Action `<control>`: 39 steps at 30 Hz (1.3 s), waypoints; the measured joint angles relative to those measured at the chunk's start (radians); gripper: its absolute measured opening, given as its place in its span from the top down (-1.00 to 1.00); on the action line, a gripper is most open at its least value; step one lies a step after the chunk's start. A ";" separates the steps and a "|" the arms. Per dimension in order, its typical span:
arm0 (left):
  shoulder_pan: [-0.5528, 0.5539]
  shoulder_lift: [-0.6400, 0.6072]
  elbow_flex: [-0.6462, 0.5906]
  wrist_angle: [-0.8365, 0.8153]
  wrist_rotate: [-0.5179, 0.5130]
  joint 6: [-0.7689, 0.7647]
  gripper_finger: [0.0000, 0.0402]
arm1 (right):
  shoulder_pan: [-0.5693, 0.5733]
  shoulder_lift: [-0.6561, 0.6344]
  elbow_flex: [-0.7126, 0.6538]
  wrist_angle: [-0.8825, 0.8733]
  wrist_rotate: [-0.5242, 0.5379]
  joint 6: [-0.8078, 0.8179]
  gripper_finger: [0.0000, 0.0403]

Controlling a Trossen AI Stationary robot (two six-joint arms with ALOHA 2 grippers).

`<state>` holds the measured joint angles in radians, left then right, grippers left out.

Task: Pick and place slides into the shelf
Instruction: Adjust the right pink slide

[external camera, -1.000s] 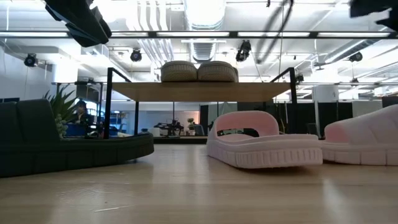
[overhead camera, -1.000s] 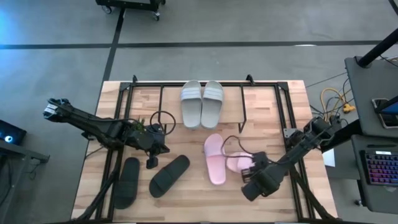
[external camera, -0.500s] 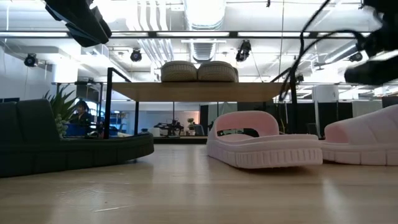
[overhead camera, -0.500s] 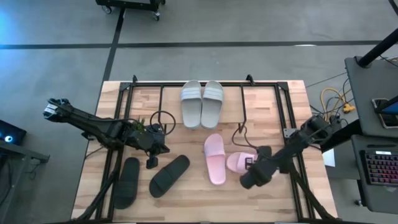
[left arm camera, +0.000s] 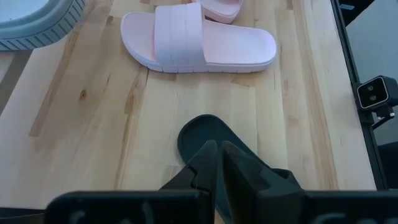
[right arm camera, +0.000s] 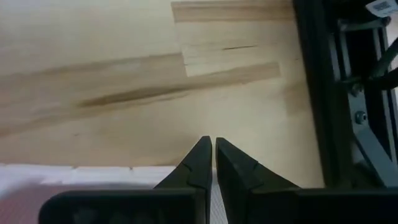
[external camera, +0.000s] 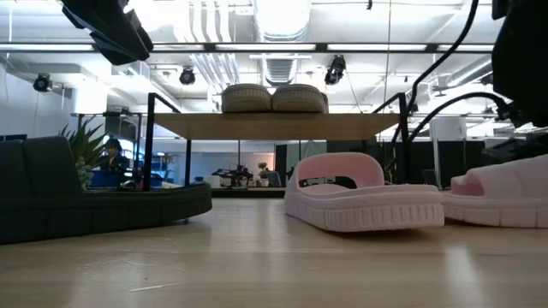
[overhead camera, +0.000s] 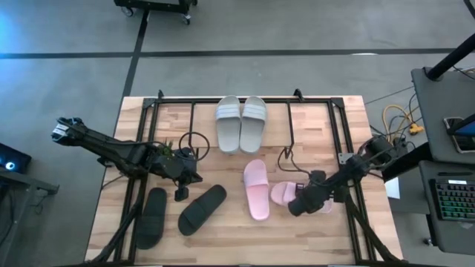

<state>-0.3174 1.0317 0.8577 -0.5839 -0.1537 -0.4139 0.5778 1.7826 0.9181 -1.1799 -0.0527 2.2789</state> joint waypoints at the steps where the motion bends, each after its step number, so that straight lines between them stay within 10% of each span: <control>1: 0.000 0.000 0.000 -0.001 0.002 0.000 0.96 | 0.007 0.002 0.009 -0.002 -0.007 0.001 0.91; 11: 0.000 0.000 0.000 -0.001 0.001 0.001 0.96 | 0.039 -0.032 0.164 0.213 -0.097 -0.152 0.91; 20: 0.000 0.000 0.000 -0.001 -0.001 0.007 0.96 | 0.146 -0.039 0.330 0.179 0.165 -0.173 0.91; 29: 0.000 0.000 0.000 0.000 -0.001 0.007 0.96 | 0.204 -0.006 0.372 0.601 0.186 -0.419 0.91; 39: 0.000 0.000 0.000 -0.001 0.000 0.002 0.96 | 0.148 0.173 0.417 0.598 0.194 -0.533 0.91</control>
<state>-0.3176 1.0321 0.8574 -0.5846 -0.1539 -0.4122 0.7260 1.9551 1.3355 -0.5820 0.1414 1.7454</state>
